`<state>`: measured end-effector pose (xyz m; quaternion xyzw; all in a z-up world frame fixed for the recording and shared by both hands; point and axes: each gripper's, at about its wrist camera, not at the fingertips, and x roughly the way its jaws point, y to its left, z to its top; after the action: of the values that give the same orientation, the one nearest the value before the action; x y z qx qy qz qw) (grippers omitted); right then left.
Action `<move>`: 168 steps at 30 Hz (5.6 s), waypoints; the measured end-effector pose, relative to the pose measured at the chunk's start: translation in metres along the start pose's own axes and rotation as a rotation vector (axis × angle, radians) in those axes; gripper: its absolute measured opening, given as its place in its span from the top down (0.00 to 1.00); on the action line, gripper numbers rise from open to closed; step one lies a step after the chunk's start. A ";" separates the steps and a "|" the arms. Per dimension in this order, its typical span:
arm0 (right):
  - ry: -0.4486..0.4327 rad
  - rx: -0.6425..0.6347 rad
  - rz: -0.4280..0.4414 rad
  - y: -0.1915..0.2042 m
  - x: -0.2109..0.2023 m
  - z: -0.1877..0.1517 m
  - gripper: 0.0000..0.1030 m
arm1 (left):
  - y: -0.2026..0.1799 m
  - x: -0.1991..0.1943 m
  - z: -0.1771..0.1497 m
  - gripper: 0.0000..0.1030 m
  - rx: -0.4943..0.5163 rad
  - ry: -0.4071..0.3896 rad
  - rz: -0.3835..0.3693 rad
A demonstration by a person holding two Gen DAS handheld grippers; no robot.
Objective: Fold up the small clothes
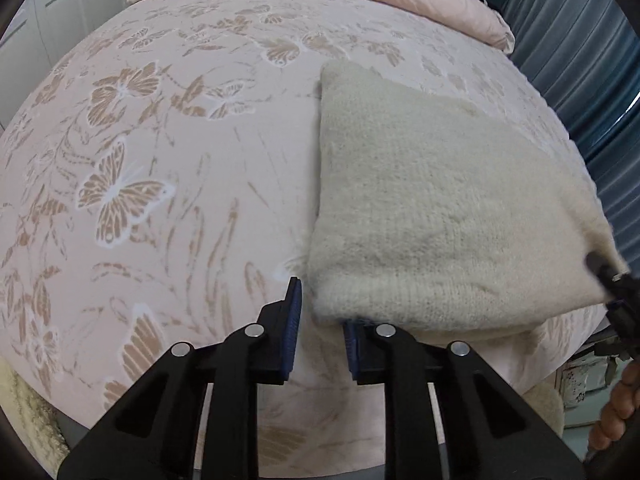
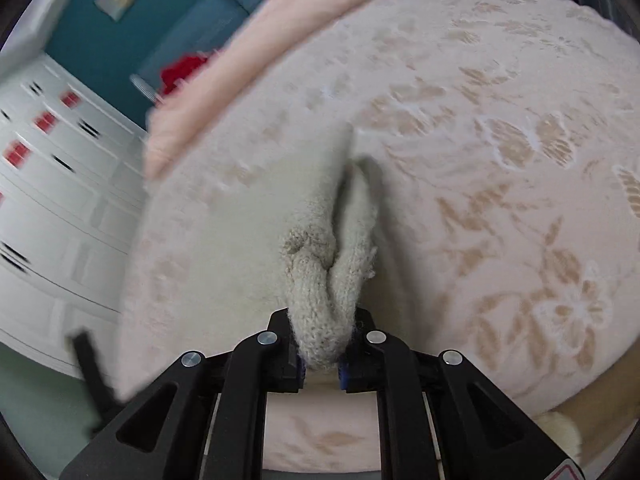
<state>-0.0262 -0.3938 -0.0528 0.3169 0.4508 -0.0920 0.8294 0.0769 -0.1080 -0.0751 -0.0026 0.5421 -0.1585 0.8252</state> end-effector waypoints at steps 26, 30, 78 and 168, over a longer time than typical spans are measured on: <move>0.149 -0.603 -0.145 0.190 0.096 -0.036 0.92 | 0.035 -0.067 -0.016 0.28 0.080 -0.056 0.203; 0.102 -0.486 0.001 0.189 0.054 -0.023 0.95 | 0.033 -0.062 -0.015 0.28 0.077 -0.046 0.187; 0.097 0.084 0.114 -0.002 0.069 0.015 0.26 | -0.006 0.057 0.060 0.06 -0.185 0.142 -0.246; -0.231 -0.280 0.426 0.291 -0.191 0.003 0.76 | 0.141 -0.095 -0.013 0.07 -0.745 -0.133 -1.338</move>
<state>-0.0062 -0.1933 0.2309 0.2744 0.2850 0.1121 0.9116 0.0673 0.0528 -0.0208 -0.6174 0.3919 -0.4302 0.5292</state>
